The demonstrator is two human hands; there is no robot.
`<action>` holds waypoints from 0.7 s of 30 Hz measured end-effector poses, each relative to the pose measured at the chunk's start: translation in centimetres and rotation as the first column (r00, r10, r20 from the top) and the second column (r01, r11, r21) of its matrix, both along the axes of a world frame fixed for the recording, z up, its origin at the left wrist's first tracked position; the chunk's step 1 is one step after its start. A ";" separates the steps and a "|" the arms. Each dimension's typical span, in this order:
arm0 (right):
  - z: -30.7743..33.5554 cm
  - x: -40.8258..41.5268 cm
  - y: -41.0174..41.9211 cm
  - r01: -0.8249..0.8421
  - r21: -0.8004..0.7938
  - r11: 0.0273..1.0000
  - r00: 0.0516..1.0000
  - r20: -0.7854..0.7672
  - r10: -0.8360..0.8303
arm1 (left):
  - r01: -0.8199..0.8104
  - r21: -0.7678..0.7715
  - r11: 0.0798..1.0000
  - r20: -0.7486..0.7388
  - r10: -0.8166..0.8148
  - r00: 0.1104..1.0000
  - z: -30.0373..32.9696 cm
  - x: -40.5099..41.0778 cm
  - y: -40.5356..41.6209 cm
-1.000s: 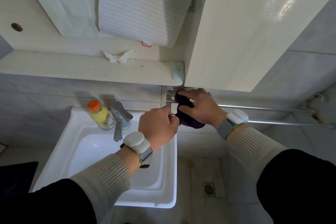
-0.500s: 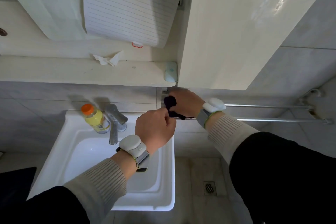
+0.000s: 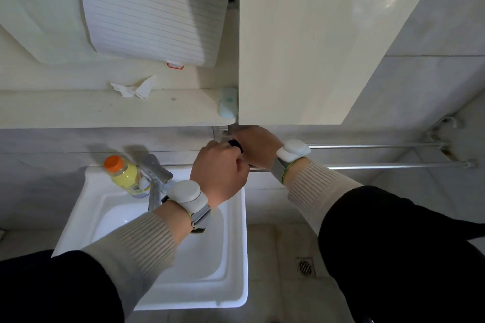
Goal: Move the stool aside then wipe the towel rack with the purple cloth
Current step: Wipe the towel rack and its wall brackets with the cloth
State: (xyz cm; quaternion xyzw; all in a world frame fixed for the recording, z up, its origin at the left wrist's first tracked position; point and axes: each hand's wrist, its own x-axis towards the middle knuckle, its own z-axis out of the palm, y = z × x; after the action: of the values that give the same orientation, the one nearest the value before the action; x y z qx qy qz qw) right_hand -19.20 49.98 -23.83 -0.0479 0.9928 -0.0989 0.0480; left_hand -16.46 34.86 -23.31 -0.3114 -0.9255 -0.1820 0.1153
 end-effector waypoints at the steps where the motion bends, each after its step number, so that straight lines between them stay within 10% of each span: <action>1: -0.1 0.1 0.3 0.007 -0.004 1.000 1.000 0.012 -0.007 | 0.014 -0.015 1.000 -0.010 -0.014 1.000 0.0 -0.3 0.4; 15: -0.6 2.7 8.3 0.330 0.181 0.927 0.944 -0.042 -0.328 | 0.129 -0.120 0.984 0.225 -0.100 0.969 0.5 -1.9 10.2; 21: -0.2 4.7 11.2 0.241 -0.069 0.968 0.969 0.078 -0.236 | 0.113 -0.116 0.987 0.311 -0.072 0.948 0.2 -2.0 14.0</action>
State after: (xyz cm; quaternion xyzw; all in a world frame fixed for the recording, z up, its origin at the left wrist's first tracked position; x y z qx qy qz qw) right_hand -14.45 61.19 -24.08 0.0735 0.9845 -0.1440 0.0682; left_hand -18.43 48.81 -23.13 -0.3298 -0.9265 -0.1715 -0.0589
